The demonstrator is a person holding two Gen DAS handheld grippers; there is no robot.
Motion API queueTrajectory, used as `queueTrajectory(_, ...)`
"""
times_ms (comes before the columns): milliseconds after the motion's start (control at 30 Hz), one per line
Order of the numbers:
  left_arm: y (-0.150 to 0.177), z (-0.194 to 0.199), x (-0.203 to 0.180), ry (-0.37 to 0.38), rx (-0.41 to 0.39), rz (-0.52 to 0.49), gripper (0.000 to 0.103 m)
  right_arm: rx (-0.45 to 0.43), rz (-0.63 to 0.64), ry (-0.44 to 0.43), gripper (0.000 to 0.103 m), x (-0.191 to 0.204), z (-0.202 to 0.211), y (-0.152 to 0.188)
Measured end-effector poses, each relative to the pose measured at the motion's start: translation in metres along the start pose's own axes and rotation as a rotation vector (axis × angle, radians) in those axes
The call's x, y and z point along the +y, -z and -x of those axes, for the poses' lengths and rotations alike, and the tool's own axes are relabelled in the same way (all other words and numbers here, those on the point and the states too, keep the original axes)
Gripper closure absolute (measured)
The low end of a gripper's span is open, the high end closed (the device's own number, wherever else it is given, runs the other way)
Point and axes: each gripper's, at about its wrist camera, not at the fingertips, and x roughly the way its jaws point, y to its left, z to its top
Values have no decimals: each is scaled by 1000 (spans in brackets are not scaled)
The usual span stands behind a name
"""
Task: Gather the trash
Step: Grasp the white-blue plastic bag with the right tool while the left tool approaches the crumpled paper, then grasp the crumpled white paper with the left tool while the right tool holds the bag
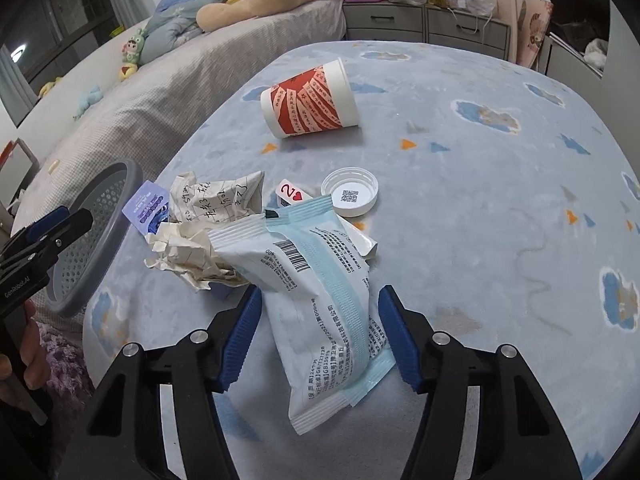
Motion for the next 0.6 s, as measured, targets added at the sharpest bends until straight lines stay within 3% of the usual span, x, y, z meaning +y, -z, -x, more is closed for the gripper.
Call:
queueTrajectory(67, 0, 1, -1, 2, -3, -1, 21, -14, -4, -6, 52, 0, 4, 1)
queueTrajectory(600, 7, 12, -26, 42, -21, -59, 21, -93, -79, -1, 53, -14, 38, 16)
